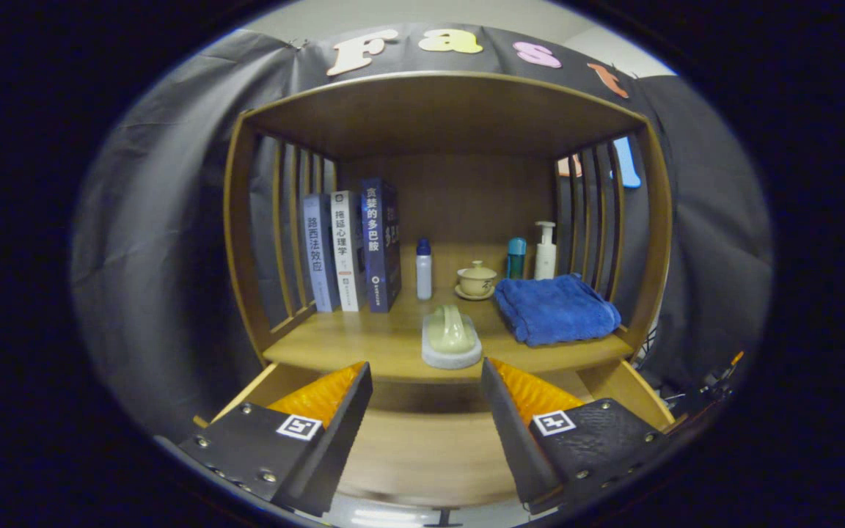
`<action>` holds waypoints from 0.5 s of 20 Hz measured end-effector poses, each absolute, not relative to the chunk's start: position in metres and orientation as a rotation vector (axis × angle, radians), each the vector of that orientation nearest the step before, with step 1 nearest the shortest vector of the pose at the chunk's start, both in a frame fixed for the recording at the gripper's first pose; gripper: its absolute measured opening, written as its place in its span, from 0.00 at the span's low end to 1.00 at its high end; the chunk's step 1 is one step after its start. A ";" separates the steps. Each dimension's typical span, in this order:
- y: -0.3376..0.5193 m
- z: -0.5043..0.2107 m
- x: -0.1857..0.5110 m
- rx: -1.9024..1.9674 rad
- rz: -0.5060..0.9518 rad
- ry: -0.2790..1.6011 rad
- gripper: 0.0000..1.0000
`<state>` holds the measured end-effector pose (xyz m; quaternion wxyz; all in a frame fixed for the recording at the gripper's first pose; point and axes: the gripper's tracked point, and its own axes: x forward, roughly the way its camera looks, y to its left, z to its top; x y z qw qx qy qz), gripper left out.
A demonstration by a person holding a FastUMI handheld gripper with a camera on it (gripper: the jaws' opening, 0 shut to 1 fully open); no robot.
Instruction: Pull open the drawer, take out the items inside it, and place them on the countertop above the cabinet.
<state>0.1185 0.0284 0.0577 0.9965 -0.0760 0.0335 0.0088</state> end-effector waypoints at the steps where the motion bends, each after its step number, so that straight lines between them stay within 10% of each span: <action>1: 0.029 0.055 0.106 -0.159 0.027 0.057 0.89; 10: 0.015 0.033 0.020 -0.168 0.037 -0.015 0.89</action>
